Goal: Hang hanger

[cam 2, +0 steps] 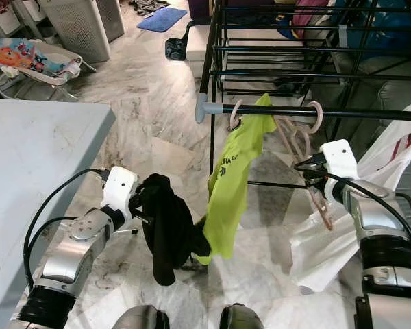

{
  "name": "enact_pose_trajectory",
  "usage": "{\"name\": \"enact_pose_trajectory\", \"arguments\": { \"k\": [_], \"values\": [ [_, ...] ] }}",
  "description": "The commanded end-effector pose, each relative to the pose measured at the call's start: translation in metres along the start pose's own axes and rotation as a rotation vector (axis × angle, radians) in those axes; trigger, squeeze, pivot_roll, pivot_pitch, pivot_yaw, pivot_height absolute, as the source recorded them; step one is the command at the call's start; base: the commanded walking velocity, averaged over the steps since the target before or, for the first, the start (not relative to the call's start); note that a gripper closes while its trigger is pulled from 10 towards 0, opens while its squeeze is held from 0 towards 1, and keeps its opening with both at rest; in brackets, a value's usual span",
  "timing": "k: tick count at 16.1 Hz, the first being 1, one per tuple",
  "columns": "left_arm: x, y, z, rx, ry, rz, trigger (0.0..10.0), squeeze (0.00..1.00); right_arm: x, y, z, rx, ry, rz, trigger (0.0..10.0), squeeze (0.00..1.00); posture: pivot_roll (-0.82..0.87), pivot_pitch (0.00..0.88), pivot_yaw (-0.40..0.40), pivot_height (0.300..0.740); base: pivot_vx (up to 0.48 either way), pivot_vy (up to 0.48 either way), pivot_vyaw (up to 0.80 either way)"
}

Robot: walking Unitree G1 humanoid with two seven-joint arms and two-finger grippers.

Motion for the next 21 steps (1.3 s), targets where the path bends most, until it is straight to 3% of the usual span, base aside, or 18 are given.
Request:
{"name": "enact_pose_trajectory", "arguments": {
  "k": [1,7,9,12,13,14,18,21],
  "values": [
    [-0.001,0.003,0.002,-0.015,0.006,-0.003,10.0,0.0,-0.001,-0.001,0.001,0.005,0.001,0.005,0.0,0.0,-0.02,0.048,0.062,0.74,0.0,0.0,0.0],
    [-0.001,0.002,0.003,-0.019,0.011,-0.003,10.0,0.0,-0.003,-0.002,0.003,-0.004,-0.063,-0.019,0.0,0.0,-0.02,0.037,0.064,0.74,0.0,0.0,0.0],
    [0.001,0.0,0.004,-0.04,0.026,-0.014,10.0,0.0,-0.007,-0.004,0.017,-0.038,-0.102,-0.042,0.0,0.0,-0.02,0.004,0.086,0.74,0.0,0.0,0.0],
    [-0.001,0.006,-0.001,-0.034,0.022,-0.062,10.0,0.0,0.0,-0.003,0.042,-0.121,-0.196,-0.178,0.0,0.0,-0.03,0.0,0.094,0.74,0.0,0.0,0.0],
    [-0.004,0.006,0.0,-0.006,0.04,-0.066,10.0,0.0,0.005,-0.008,0.051,-0.163,-0.244,-0.196,3.5,0.0,-0.03,0.0,0.085,0.74,0.0,0.0,0.0],
    [-0.006,0.007,0.001,0.009,0.049,-0.075,10.0,0.0,0.011,-0.014,0.061,-0.21,-0.281,-0.22,10.0,0.0,-0.03,0.0,0.073,0.74,0.0,0.0,0.0],
    [-0.007,0.011,0.001,0.021,0.064,-0.108,10.0,0.0,0.025,-0.029,0.082,-0.236,-0.39,-0.219,10.0,0.0,-0.03,0.0,0.062,0.74,0.0,0.0,0.0],
    [-0.004,0.001,-0.005,0.015,0.048,-0.084,10.0,0.0,0.038,-0.033,0.087,-0.139,-0.593,-0.24,10.0,0.0,-0.04,0.0,0.071,0.74,0.0,0.0,0.0]
  ]
}}
Point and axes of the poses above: a point about 5 cm out from each wrist's last joint towards the gripper, its own x axis pointing back from the gripper into the wrist, its own y axis along the axis of the wrist's last joint, z = x × y, the point moved 1 cm from there along -x, pointing out of the wrist towards the gripper, and after that the axes turned 14 degrees about x, right-handed, at the moved point
